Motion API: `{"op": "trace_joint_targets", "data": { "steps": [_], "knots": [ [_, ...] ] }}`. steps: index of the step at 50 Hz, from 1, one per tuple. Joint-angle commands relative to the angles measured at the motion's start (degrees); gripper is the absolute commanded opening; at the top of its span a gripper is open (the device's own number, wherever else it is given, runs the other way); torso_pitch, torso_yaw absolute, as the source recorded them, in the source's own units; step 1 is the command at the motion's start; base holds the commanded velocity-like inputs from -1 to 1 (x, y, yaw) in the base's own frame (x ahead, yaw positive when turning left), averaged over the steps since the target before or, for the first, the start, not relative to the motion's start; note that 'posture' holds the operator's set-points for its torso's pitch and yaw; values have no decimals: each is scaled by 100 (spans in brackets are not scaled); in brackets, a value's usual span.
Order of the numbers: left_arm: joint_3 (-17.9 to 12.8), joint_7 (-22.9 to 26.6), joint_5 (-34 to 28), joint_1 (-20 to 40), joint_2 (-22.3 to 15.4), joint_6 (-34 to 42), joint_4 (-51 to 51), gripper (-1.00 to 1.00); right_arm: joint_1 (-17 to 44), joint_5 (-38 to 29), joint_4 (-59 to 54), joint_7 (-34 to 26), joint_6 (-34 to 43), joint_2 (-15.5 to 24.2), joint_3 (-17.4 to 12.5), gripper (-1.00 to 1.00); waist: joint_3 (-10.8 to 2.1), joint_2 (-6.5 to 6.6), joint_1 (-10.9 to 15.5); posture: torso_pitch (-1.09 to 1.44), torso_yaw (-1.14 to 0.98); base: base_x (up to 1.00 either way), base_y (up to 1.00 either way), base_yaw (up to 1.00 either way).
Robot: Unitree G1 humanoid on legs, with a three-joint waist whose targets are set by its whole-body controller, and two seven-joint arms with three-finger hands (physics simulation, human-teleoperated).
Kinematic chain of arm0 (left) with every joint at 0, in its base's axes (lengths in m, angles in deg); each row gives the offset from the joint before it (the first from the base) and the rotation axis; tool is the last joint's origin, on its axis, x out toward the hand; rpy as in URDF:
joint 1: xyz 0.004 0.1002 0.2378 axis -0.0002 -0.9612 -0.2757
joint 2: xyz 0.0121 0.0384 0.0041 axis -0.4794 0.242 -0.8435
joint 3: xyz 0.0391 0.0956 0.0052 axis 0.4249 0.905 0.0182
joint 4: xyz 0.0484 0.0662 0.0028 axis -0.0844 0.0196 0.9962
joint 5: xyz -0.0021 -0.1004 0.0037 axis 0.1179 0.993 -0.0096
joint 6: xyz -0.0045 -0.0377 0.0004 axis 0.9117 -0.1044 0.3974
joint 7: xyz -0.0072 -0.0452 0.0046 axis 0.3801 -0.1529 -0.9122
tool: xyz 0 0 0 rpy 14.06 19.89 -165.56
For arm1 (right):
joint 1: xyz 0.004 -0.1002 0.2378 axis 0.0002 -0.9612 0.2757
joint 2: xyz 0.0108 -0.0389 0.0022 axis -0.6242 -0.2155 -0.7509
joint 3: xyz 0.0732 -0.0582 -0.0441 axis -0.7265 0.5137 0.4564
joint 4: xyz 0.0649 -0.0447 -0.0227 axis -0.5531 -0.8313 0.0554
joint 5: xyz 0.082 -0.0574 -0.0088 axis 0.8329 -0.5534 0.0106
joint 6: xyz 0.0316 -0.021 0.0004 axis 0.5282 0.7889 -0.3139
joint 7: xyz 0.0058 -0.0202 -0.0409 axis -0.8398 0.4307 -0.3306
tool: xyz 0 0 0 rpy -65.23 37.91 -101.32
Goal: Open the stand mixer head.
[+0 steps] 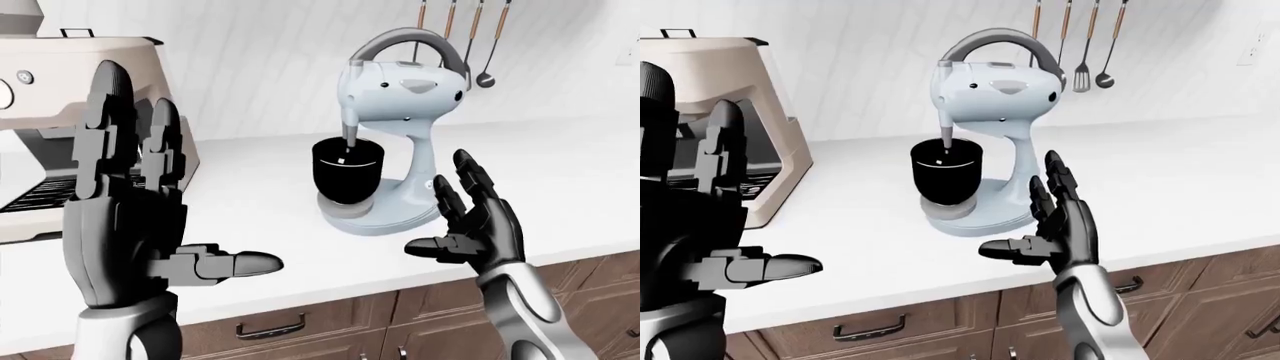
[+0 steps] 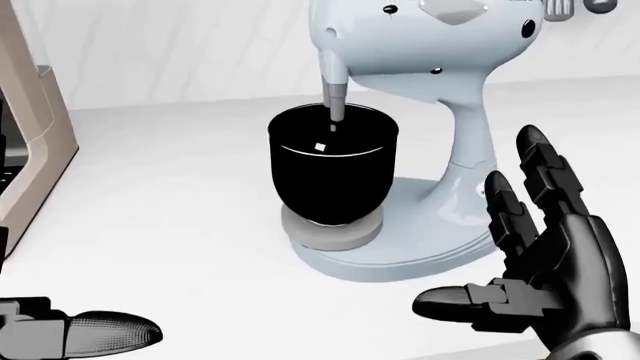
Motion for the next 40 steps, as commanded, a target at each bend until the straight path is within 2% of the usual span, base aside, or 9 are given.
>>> {"op": "trace_joint_targets", "data": {
  "steps": [1, 3, 8, 16, 23, 25, 32, 34, 40],
  "knots": [
    [1, -3, 7, 90, -18, -109, -104, 100, 129, 32, 186, -10, -149, 31, -4, 100, 0, -3, 2, -32, 0, 4, 0, 0],
    [8, 0, 4, 72, -14, -120, -106, 100, 130, 36, 184, -8, -148, 33, -8, 100, 121, 1, -2, -32, 0, 5, 0, 0],
    [5, 2, 7, 64, -11, -133, -96, 100, 158, 53, 165, 10, -129, 32, -4, 100, 133, 1, 1, -32, 0, 5, 0, 0],
    [-36, 0, 36, 81, -23, -134, -80, 100, 197, 55, 86, 44, -145, 43, 9, 100, -4, -9, 16, -32, 0, 4, 0, 0],
    [-47, -26, 64, 82, -49, -114, -113, 100, 178, -7, -39, 27, -251, 42, 45, 100, -11, -12, 26, -32, 0, 4, 0, 0],
    [-50, -38, 77, 75, -61, -119, -113, 100, 166, -35, -92, 14, -298, 34, 61, 100, 122, -3, 18, -32, 0, 5, 0, 0],
    [-22, -78, 89, 68, -90, -132, -113, 100, 195, -59, -266, 13, -378, 52, 24, 100, -2, -3, 27, -32, 0, 4, 0, 0],
    [-28, -73, 84, 77, -87, -124, -113, 100, 221, -55, -297, 21, -381, 57, 15, 100, 123, 5, 19, -32, 0, 5, 0, 0],
    [-44, -54, 78, 104, -72, -101, -113, 100, 311, -50, -367, 47, -386, 83, 20, 100, -2, 0, 26, -32, 0, 4, 0, 0]
  ]
}}
